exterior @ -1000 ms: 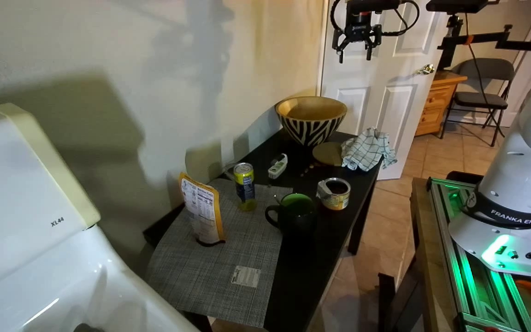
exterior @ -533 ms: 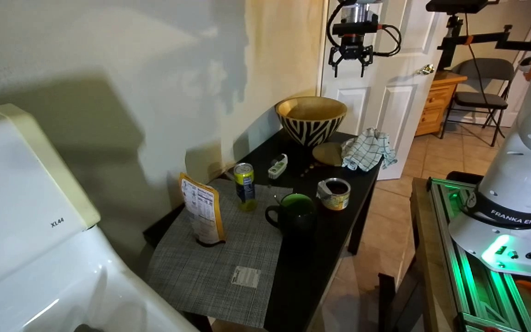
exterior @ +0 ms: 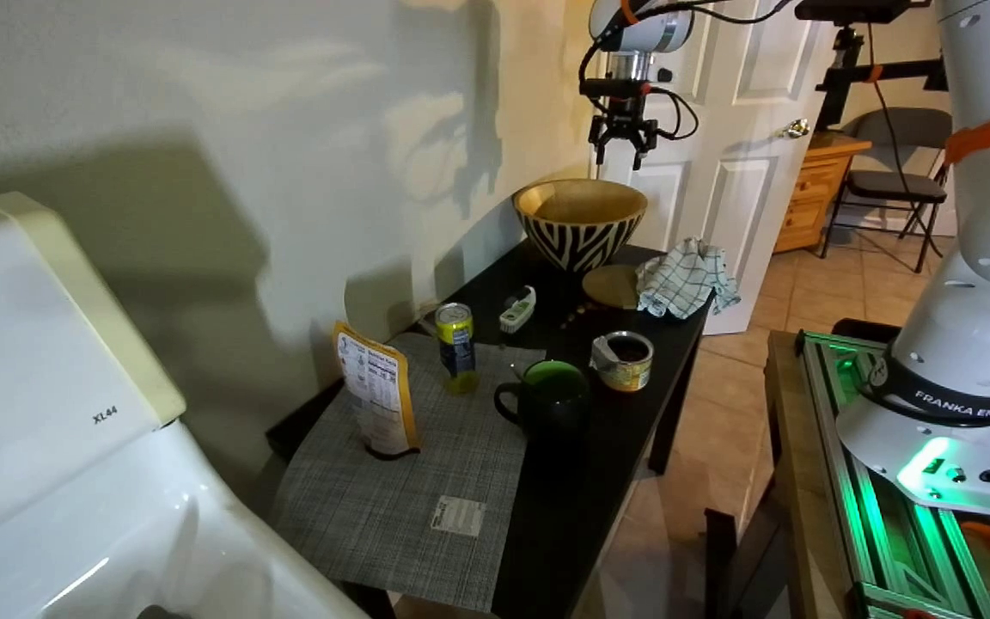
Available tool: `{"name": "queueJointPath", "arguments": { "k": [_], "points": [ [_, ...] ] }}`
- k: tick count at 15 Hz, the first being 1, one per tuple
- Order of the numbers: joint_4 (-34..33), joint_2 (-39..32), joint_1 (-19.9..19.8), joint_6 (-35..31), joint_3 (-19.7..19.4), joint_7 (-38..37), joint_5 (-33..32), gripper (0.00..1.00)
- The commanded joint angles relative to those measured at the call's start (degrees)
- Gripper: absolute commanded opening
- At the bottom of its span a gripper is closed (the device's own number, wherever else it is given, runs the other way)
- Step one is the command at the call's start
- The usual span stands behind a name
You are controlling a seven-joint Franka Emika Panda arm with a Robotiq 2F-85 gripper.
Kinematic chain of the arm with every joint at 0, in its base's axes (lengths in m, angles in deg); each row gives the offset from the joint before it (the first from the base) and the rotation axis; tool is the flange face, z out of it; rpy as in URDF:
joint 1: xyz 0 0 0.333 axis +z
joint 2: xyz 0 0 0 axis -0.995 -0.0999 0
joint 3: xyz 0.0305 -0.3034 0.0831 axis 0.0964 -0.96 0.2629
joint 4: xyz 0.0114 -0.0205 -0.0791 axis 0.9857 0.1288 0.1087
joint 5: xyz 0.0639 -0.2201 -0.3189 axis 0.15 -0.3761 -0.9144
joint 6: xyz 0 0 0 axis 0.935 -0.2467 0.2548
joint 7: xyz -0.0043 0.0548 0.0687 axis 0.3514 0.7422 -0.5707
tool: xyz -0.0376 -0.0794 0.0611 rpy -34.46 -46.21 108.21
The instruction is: Remove the bottle from the brown bowl
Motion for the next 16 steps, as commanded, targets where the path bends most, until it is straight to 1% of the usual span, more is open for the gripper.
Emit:
{"name": "queueJointPath", "arguments": {
  "k": [1, 3, 4, 5, 6, 7, 8, 9, 10, 13, 14, 15, 16],
  "points": [
    [-0.56, -0.51, -0.42, 0.23, 0.47, -0.08, -0.25, 1.00],
    [-0.50, -0.17, -0.38, 0.23, 0.45, -0.06, -0.27, 1.00],
    [0.48, -0.21, 0.48, -4.24, -0.25, -5.21, 0.91, 1.00],
    [0.42, -0.90, -0.43, -5.51, 1.27, -5.23, 4.54, 1.00],
    [0.80, -1.47, 0.11, -9.15, 1.27, -7.80, 5.43, 1.00],
    [0.02, -2.77, -0.45, -9.96, 2.54, -8.46, 8.51, 1.00],
    [0.18, -3.41, -0.15, -11.98, 2.86, -9.67, 9.68, 1.00],
    [-0.40, -4.44, -0.17, -12.67, 3.72, -9.83, 11.31, 1.00],
    [-1.40, -5.95, 0.13, -12.21, 4.28, -10.58, 11.73, 1.00],
    [-1.52, -7.90, 0.80, -11.96, 5.90, -10.65, 13.23, 1.00],
    [-1.46, -8.55, 1.10, -12.71, 6.34, -11.02, 13.79, 0.99],
    [-1.31, -8.95, 1.27, -13.47, 6.63, -11.39, 14.32, 0.95],
    [-1.34, -9.61, 1.25, -14.30, 7.12, -11.64, 15.41, 0.94]
  ]
}}
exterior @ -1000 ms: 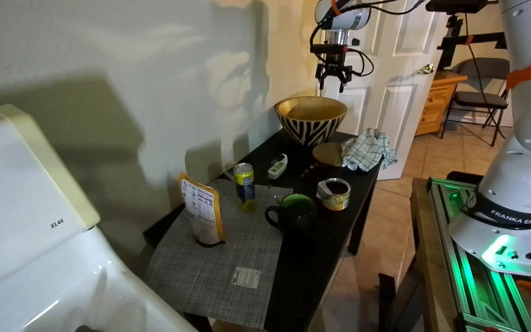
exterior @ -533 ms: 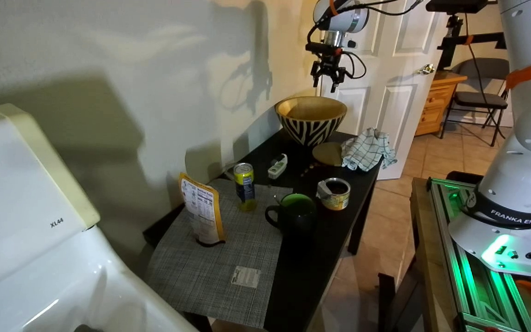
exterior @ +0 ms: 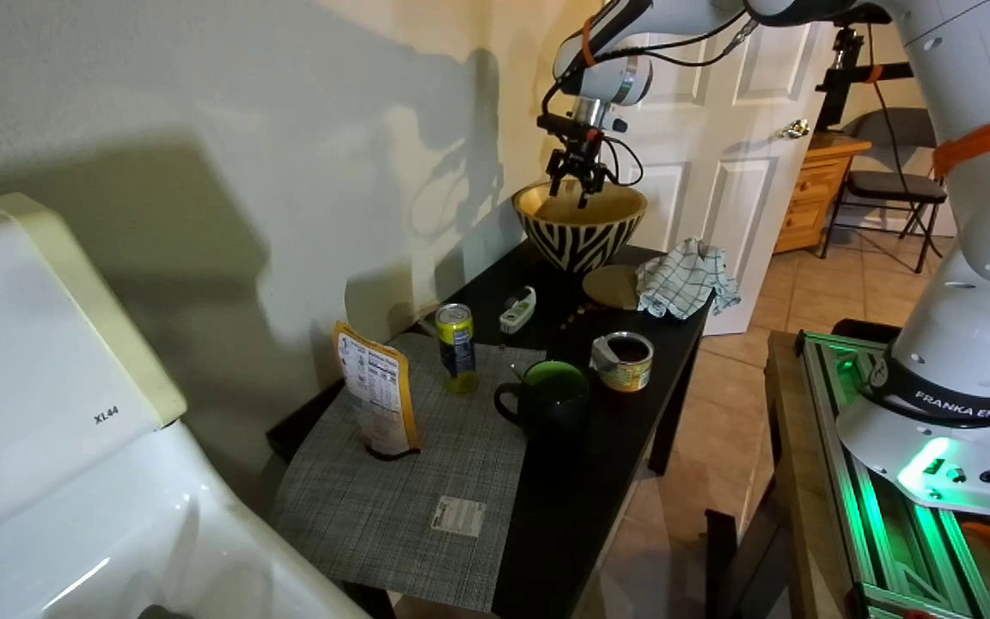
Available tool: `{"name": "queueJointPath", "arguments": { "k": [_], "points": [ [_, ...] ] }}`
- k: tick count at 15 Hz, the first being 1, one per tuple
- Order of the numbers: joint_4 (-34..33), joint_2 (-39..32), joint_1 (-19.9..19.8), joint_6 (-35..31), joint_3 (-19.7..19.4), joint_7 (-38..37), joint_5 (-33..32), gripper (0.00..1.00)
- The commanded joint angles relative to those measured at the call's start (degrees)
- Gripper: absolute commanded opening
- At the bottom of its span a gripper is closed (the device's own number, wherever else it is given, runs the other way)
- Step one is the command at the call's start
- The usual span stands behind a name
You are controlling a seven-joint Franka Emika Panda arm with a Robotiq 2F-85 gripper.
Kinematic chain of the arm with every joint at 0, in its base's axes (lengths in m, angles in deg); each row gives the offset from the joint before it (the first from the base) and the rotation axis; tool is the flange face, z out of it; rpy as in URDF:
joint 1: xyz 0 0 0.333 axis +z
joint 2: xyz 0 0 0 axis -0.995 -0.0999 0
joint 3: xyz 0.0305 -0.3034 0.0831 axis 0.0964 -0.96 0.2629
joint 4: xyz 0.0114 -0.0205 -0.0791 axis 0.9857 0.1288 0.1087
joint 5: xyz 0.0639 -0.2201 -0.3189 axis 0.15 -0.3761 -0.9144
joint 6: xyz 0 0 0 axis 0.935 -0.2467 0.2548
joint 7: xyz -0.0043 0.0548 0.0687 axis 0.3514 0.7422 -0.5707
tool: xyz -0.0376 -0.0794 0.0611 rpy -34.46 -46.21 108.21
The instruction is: Remove the bottle from the brown bowl
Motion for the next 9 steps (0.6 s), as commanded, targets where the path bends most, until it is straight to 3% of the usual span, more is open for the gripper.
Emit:
{"name": "queueJointPath", "arguments": {
  "k": [1, 2, 9],
  "points": [
    [-0.95, -2.57, 0.29, -3.62, 1.24, -4.93, 3.04, 0.88],
    [-0.96, -3.14, 0.35, -3.87, 1.50, -4.98, 3.85, 0.91],
    [-1.03, -5.78, 0.99, -5.44, 2.12, -5.51, 9.01, 0.87]
  ]
}}
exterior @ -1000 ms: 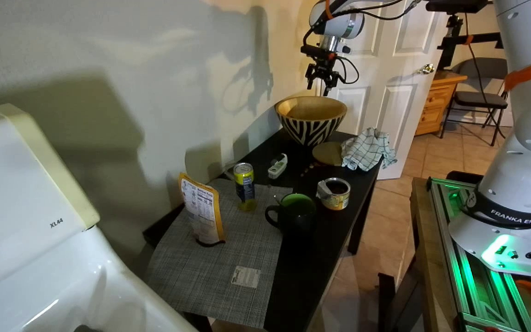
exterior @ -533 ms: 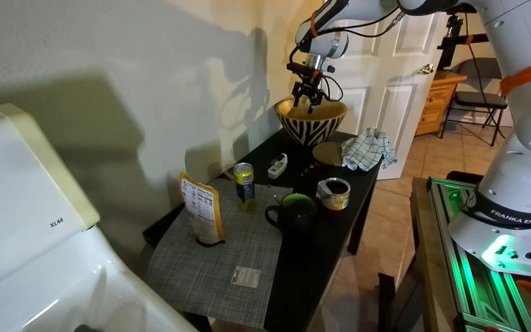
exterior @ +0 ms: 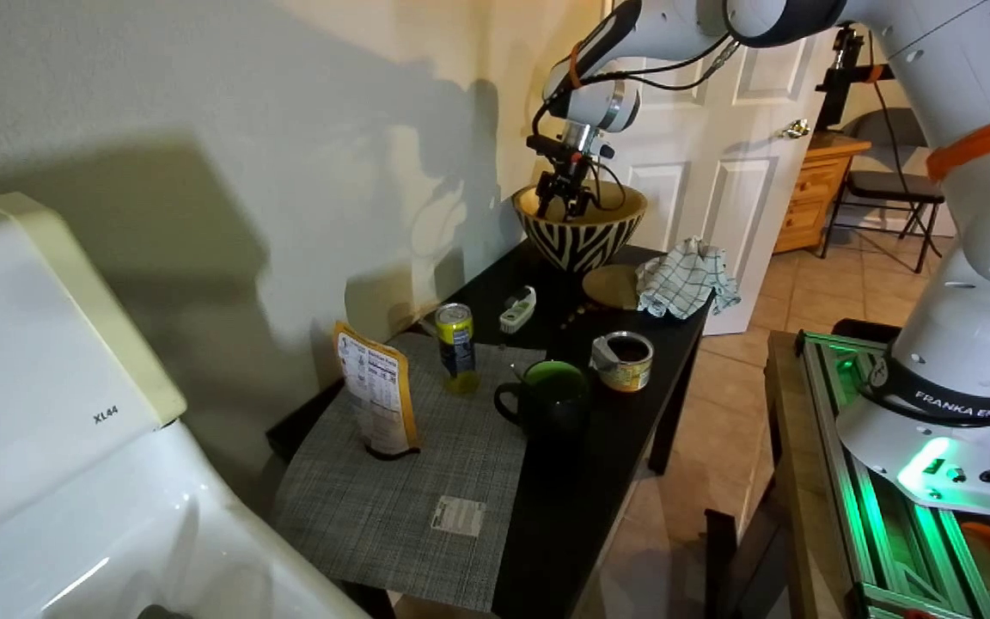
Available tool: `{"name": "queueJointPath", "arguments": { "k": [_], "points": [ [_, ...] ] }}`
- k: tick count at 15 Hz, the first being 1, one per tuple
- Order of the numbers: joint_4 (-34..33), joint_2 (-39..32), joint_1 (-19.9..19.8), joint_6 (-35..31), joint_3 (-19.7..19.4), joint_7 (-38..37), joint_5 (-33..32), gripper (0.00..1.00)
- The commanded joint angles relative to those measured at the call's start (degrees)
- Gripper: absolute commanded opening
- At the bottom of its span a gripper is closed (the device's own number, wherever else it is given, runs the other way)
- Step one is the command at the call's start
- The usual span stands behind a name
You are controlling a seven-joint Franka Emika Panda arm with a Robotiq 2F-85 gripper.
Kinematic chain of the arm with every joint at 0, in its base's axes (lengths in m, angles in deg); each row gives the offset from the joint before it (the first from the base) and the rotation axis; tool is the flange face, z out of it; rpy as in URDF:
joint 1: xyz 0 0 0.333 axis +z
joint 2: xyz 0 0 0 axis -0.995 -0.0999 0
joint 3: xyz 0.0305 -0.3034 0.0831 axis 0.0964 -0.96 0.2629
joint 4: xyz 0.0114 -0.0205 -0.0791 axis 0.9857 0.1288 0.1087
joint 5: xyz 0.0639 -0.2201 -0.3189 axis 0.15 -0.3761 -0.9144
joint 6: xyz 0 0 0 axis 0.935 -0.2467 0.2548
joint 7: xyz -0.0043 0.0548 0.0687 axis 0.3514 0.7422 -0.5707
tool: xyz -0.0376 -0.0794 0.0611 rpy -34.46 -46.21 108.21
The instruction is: Remove the bottle from the brown bowl
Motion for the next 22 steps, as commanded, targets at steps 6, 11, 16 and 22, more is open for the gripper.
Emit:
{"name": "queueJointPath", "arguments": {
  "k": [6, 11, 16, 22],
  "points": [
    [-1.53, -2.80, 1.18, -3.67, 0.01, -5.77, 5.04, 0.79],
    [-1.89, -3.59, 1.71, -4.27, -0.16, -5.96, 5.74, 0.47],
    [1.10, 0.26, 1.74, -3.96, -0.30, -3.51, 5.42, 0.22],
    [9.39, 15.09, -0.69, -0.77, -0.32, 6.03, 6.37, 0.22]
  ]
}}
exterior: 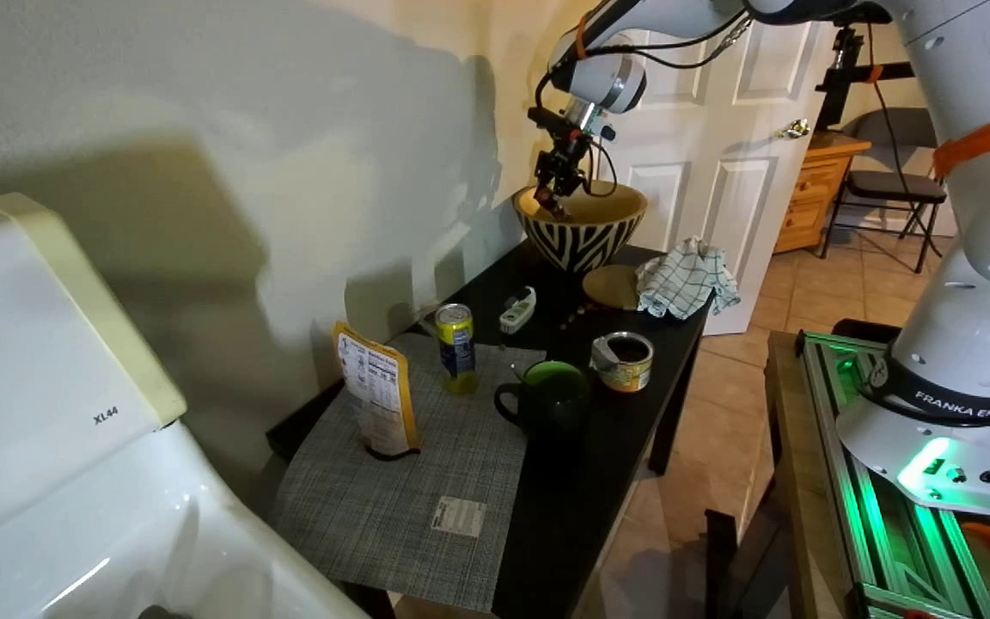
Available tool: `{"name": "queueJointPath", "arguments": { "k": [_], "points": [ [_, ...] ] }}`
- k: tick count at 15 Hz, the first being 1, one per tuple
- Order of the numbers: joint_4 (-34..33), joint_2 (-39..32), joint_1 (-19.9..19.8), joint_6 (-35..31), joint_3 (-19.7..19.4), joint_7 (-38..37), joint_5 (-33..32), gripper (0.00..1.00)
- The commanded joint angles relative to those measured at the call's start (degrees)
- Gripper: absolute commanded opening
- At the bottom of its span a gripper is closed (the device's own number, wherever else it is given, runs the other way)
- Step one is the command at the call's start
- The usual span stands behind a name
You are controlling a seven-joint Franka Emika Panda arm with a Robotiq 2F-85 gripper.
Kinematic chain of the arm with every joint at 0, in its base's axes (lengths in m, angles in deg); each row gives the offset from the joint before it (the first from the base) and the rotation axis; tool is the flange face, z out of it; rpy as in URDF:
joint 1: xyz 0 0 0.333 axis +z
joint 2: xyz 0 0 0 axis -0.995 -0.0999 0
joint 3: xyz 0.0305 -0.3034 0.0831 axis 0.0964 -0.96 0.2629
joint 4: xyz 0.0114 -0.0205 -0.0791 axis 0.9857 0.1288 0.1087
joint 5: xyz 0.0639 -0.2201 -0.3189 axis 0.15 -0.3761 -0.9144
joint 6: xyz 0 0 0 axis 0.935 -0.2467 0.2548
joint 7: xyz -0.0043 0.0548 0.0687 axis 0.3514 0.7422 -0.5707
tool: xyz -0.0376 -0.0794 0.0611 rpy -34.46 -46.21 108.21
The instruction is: Remove the bottle from the brown bowl
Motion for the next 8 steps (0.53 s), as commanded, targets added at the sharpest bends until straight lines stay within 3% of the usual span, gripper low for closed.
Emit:
{"name": "queueJointPath", "arguments": {
  "k": [1, 5, 8],
  "points": [
    [8.94, 12.83, -1.39, 2.27, 0.67, 7.46, 2.09, 0.22],
    [15.03, 24.10, 0.72, 9.26, 0.65, 15.18, 3.43, 0.22],
    [16.57, 27.49, 3.24, 15.41, 1.43, 18.38, 5.77, 0.22]
  ]
}}
